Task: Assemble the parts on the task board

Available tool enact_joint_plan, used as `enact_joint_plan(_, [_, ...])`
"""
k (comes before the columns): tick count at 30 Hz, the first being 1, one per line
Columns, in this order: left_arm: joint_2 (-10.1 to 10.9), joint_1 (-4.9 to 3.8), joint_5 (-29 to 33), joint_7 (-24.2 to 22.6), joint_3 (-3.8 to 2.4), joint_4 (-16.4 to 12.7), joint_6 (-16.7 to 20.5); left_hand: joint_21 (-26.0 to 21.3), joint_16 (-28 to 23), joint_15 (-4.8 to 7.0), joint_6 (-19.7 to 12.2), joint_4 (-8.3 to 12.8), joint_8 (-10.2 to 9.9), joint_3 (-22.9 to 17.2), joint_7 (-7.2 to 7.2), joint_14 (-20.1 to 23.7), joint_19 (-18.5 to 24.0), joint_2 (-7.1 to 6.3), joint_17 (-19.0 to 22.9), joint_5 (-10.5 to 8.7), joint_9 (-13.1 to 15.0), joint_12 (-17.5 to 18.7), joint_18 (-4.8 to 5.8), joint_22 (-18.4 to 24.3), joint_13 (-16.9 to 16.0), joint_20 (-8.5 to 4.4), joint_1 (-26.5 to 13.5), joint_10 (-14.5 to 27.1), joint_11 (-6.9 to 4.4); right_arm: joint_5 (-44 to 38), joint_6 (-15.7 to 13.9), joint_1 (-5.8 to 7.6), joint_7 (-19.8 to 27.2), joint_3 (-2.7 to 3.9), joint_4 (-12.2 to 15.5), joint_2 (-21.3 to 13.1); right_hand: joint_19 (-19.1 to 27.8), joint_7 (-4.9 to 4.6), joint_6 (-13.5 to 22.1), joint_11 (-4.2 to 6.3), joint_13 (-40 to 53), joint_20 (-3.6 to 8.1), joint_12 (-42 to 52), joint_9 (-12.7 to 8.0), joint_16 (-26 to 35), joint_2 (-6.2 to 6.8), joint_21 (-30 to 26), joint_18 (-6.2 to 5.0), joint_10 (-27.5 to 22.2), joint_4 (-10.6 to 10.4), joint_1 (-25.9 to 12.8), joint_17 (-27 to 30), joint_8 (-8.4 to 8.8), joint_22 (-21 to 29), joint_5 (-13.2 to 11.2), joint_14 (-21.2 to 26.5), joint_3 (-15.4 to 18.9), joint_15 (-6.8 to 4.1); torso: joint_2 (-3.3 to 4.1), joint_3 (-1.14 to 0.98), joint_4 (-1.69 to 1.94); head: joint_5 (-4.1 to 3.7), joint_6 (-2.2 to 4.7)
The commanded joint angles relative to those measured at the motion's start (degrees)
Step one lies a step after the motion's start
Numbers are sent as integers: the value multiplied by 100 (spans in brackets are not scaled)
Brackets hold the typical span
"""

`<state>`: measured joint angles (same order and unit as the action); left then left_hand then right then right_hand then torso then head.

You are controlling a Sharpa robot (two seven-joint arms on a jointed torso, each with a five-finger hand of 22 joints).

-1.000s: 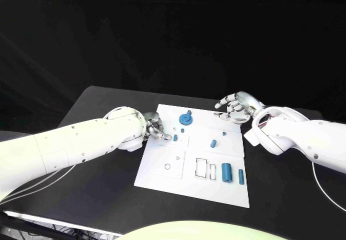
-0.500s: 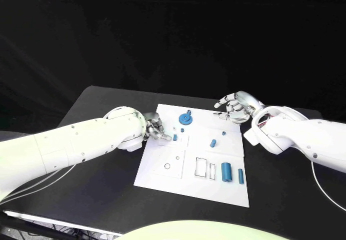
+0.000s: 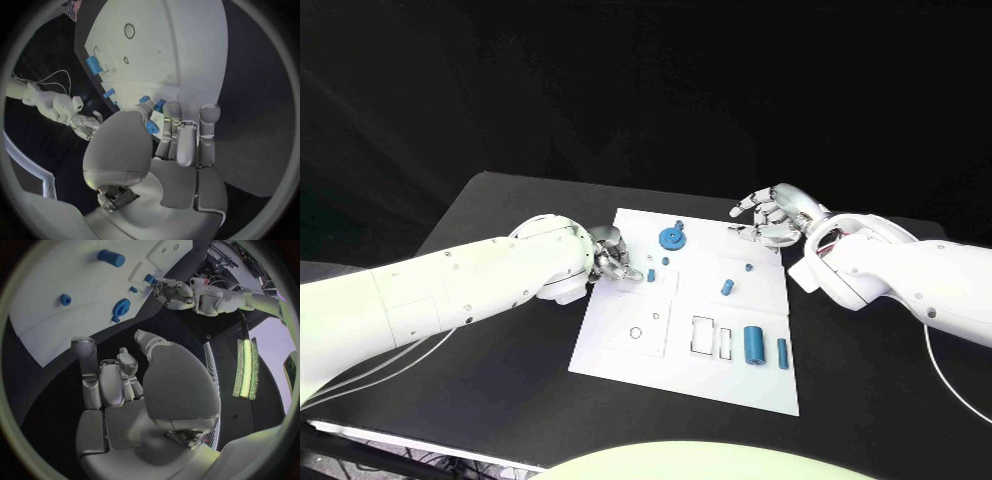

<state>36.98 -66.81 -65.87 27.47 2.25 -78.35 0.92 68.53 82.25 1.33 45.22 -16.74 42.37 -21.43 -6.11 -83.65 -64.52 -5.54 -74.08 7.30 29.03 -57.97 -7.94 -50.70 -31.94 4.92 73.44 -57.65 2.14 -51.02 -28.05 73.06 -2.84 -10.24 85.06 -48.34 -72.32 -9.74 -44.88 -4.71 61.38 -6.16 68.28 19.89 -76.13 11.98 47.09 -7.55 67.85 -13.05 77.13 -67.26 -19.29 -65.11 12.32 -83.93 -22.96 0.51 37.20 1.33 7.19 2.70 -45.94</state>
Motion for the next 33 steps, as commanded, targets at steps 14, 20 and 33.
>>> enact_joint_plan(14, [6, 56, 672, -167, 40, 30, -147, 105, 77, 51, -157, 207, 236, -1286, 34, -72, -65, -27, -37, -35, -12, 22, 8, -118, 180, -33, 823, -87, -60, -16, 124, -18, 61, -6, -19, 6, 43, 0, 48, 0, 1, 0, -28, -10, 39, 20, -46, -63, -32, -38, 3, 5, -11, 14, 38, 4, -12, -29, 4, -10, -5, 11, 2])
enact_joint_plan(20, [10, 56, 839, -177, 39, 44, -136, 110, 66, 52, -161, 285, 311, -1530, 34, -61, -52, -113, -5, -27, 16, 13, 4, -118, 205, -33, 807, -130, -63, -16, 155, -29, 53, -10, -30, 12, 49, 0, 48, 0, -2, 0, -30, -10, 41, 21, -64, -66, -33, -37, 5, 5, -13, 25, 39, 4, -12, -29, 5, -9, -9, 13, -3])
enact_joint_plan(33, [64, 53, 1264, -229, 31, 56, -207, 143, 64, 64, -157, 515, 409, -2029, 46, -59, -43, -224, 12, -44, 35, 2, 5, -153, 249, -44, 659, -177, -78, -16, 171, -42, 45, -14, -33, 11, 49, 0, 48, 0, -2, 0, -30, -10, 41, 21, -64, -66, -33, -37, 5, 5, -13, 25, 39, 4, -12, -29, 6, -8, -11, 8, 14])
